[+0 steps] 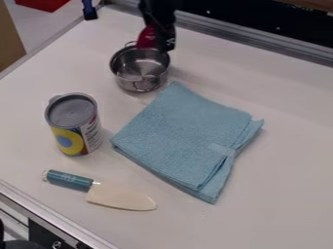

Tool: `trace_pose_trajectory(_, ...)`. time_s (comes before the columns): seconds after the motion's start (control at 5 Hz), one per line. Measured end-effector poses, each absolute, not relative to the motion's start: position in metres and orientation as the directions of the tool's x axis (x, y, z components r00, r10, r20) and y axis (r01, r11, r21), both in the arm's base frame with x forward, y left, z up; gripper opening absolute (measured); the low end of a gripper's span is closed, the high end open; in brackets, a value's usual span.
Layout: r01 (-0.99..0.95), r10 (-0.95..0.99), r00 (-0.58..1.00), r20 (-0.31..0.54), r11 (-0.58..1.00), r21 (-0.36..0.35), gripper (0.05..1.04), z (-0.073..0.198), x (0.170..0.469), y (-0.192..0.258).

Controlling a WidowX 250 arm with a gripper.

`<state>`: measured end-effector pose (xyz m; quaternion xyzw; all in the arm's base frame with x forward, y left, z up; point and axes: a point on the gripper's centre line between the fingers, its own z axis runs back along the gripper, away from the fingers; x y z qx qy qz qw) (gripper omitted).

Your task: Move the red object inside the silver pot

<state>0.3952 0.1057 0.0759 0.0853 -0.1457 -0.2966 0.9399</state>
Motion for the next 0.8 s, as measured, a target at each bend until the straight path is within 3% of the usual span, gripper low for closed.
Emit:
trace_pose_trajectory(0.2,0.485,-0.542,0.803,0.249,0.836,0.255,0.810,0.077,0.391,0.132)
trace_pose_trajectory(0.4,0.505,-0.531,0.813,0.239,0.847,0.164,0.810,0.071,0.392,0.131)
trace_pose_trajectory(0.6,0.482,-0.484,0.831,0.276,0.873,0.079,0.863,0.068,0.395,0.128)
trace_pose_trajectory(0.8,0.483,-0.473,0.825,0.311,0.874,0.047,1.009,0.069,0.397,0.121)
